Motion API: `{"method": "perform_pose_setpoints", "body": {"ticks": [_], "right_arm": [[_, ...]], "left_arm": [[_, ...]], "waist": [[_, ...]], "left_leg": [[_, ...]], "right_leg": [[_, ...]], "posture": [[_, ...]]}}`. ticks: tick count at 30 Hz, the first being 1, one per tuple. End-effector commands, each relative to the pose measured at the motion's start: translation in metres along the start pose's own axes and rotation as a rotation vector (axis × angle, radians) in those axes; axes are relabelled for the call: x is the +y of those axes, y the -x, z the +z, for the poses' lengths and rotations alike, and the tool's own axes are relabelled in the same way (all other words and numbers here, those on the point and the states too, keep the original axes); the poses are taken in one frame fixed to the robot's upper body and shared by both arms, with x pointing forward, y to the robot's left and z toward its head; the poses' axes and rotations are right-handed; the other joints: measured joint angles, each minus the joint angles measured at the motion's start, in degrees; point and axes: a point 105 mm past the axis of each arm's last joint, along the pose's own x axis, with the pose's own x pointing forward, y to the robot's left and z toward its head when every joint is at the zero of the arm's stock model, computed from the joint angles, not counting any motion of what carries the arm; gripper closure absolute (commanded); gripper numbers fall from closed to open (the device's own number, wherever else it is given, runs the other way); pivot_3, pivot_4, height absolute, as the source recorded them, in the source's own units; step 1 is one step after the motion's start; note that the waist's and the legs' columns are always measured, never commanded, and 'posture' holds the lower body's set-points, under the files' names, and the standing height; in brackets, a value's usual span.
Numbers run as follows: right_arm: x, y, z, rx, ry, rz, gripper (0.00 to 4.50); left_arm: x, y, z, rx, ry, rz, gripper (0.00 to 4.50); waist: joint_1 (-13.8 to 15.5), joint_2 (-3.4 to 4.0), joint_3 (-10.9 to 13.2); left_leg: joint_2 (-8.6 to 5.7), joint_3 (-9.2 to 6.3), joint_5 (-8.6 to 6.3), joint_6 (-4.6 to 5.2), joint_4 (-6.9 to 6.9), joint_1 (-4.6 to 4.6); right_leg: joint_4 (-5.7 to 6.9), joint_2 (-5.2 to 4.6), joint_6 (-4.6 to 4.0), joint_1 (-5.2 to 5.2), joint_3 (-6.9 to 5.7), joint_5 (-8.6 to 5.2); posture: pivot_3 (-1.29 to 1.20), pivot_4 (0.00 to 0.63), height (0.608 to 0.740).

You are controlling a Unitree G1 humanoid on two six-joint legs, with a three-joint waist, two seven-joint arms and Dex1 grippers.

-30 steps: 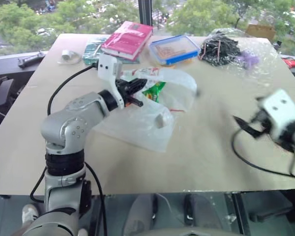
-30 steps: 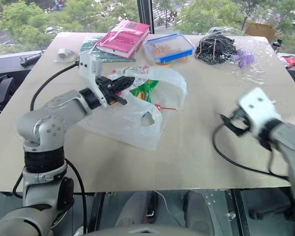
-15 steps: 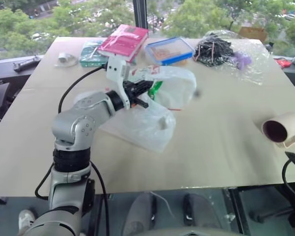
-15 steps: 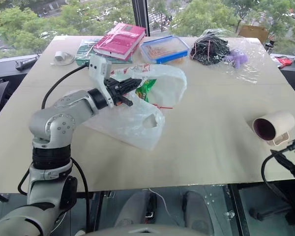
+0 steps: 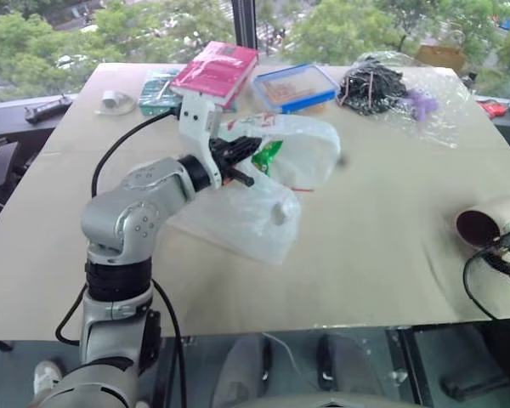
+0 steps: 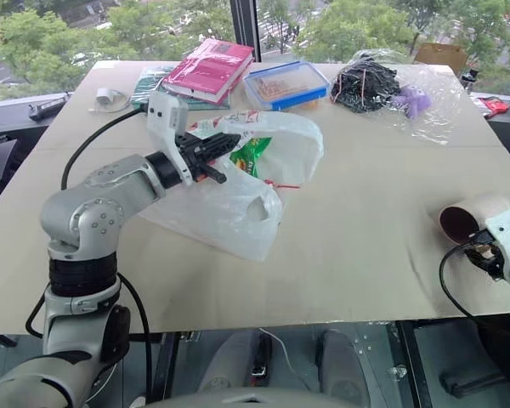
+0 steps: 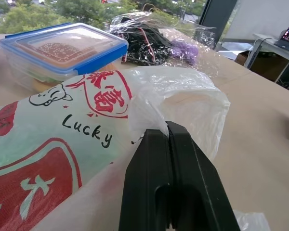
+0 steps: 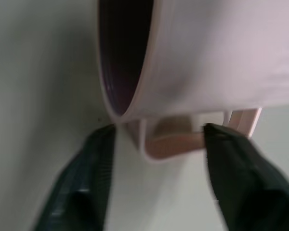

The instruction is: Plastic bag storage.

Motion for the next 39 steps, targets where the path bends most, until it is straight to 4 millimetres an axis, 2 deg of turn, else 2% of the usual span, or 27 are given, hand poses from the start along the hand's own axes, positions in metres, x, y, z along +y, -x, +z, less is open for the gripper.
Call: {"method": "perform_pose_setpoints", "body": {"ticks": [1, 2, 3, 5, 7, 9, 13, 15, 18, 20, 22, 26, 29, 34, 39], "right_arm": [[-0.003, -0.003, 0.009, -0.041, 0.044, -0.017, 3.76], [-0.001, -0.002, 0.016, -0.081, 0.046, -0.007, 4.20], [0.002, -0.001, 0.021, -0.103, 0.058, 0.002, 4.36], [0.008, 0.004, 0.032, -0.145, 0.074, 0.027, 4.36], [0.024, 0.011, 0.052, -0.223, 0.096, 0.084, 4.36], [0.049, 0.021, 0.079, -0.328, 0.132, 0.177, 4.36], [0.114, 0.037, 0.136, -0.496, 0.193, 0.407, 4.36], [0.157, 0.038, 0.171, -0.598, 0.241, 0.533, 4.36], [0.196, 0.028, 0.201, -0.656, 0.304, 0.624, 4.36], [0.215, 0.014, 0.214, -0.661, 0.352, 0.651, 4.36], [0.227, 0.002, 0.224, -0.668, 0.328, 0.686, 4.36], [0.239, -0.021, 0.242, -0.665, 0.349, 0.695, 4.36], [0.251, -0.031, 0.252, -0.670, 0.409, 0.719, 4.36], [0.266, -0.032, 0.267, -0.723, 0.504, 0.762, 4.36], [0.309, -0.012, 0.274, -0.818, 0.698, 0.871, 4.36]], "left_arm": [[0.000, 0.007, 0.014, -0.050, -0.037, 0.013, 4.50], [0.001, 0.007, 0.015, -0.051, -0.038, 0.015, 4.50], [0.001, 0.008, 0.015, -0.051, -0.038, 0.016, 4.50], [0.001, 0.008, 0.015, -0.053, -0.038, 0.017, 4.50], [0.002, 0.008, 0.016, -0.056, -0.037, 0.017, 4.50], [0.002, 0.008, 0.018, -0.059, -0.035, 0.017, 4.50], [0.002, 0.008, 0.020, -0.062, -0.034, 0.007, 4.50], [0.000, 0.010, 0.024, -0.072, -0.036, -0.011, 4.50], [-0.001, 0.012, 0.031, -0.088, -0.040, -0.028, 4.50], [-0.004, 0.015, 0.036, -0.109, -0.032, -0.043, 4.50], [-0.008, 0.018, 0.040, -0.118, -0.033, -0.065, 4.50], [-0.013, 0.026, 0.040, -0.109, -0.045, -0.076, 4.50], [-0.016, 0.031, 0.037, -0.097, -0.043, -0.078, 4.50], [-0.020, 0.035, 0.028, -0.059, -0.061, -0.072, 4.50], [-0.015, 0.028, 0.027, -0.063, -0.066, -0.031, 4.50]], "waist": [[0.00, 0.00, 0.00], [0.01, 0.00, 0.00], [0.02, 0.00, 0.00], [0.06, 0.01, 0.00], [0.05, 0.01, 0.01], [-0.15, 0.02, 0.00], [-0.28, 0.02, 0.01], [-0.47, 0.00, 0.02], [-0.41, -0.01, 0.04], [-0.07, -0.04, 0.03], [0.33, -0.06, 0.03], [0.03, -0.06, 0.04], [-0.39, -0.03, 0.05], [-1.22, -0.02, 0.06], [-1.58, -0.01, 0.06]], "left_leg": [[0.00, 0.00, 0.01, -0.02, 0.01, 0.00], [0.00, 0.00, 0.01, -0.02, 0.00, 0.00], [0.00, 0.00, 0.02, -0.03, 0.00, -0.01], [0.00, -0.01, 0.02, -0.04, 0.00, -0.02], [0.00, -0.02, 0.02, -0.04, -0.01, -0.02], [0.03, -0.01, 0.02, -0.04, -0.01, -0.01], [0.07, 0.00, 0.02, -0.04, 0.00, 0.02], [0.10, -0.02, 0.02, -0.06, 0.00, 0.04], [0.09, -0.09, 0.04, -0.09, 0.01, 0.02], [0.03, -0.10, 0.04, -0.10, -0.01, -0.07], [-0.05, -0.17, 0.04, -0.09, 0.00, -0.15], [-0.15, -0.19, 0.03, -0.07, -0.03, -0.19], [-0.13, -0.18, 0.05, -0.10, -0.04, -0.15], [-0.06, -0.22, 0.12, -0.23, -0.14, -0.07], [-0.08, -0.22, 0.12, -0.23, -0.15, -0.06]], "right_leg": [[0.00, 0.00, 0.00, 0.00, 0.00, 0.00], [0.00, 0.00, 0.00, 0.00, 0.01, 0.00], [0.00, 0.00, 0.00, 0.00, 0.00, 0.00], [0.00, 0.00, 0.00, -0.01, 0.00, 0.00], [0.00, 0.00, 0.00, -0.01, -0.01, 0.00], [0.00, 0.01, 0.01, -0.01, 0.00, 0.00], [0.02, 0.04, 0.01, -0.01, 0.01, 0.01], [0.03, 0.06, 0.00, -0.01, -0.01, 0.01], [0.04, 0.06, -0.01, -0.03, -0.06, 0.01], [0.04, 0.03, -0.02, -0.09, -0.07, 0.01], [-0.03, -0.03, -0.02, -0.09, -0.16, 0.01], [-0.08, -0.09, -0.01, -0.09, -0.19, 0.02], [-0.01, -0.04, -0.01, -0.10, -0.18, 0.02], [0.05, 0.07, -0.03, -0.11, -0.20, 0.02], [0.06, 0.06, -0.02, -0.11, -0.19, 0.02]], "posture": [[0.00, 0.150, 0.740], [0.00, 0.150, 0.740], [0.00, 0.150, 0.740], [0.00, 0.150, 0.740], [0.00, 0.150, 0.740], [0.00, 0.150, 0.740], [0.00, 0.150, 0.740], [0.00, 0.150, 0.740], [0.00, 0.150, 0.740], [0.00, 0.150, 0.740], [0.00, 0.150, 0.740], [0.00, 0.150, 0.740], [0.00, 0.150, 0.740], [0.00, 0.150, 0.740], [0.00, 0.150, 0.740]]}}
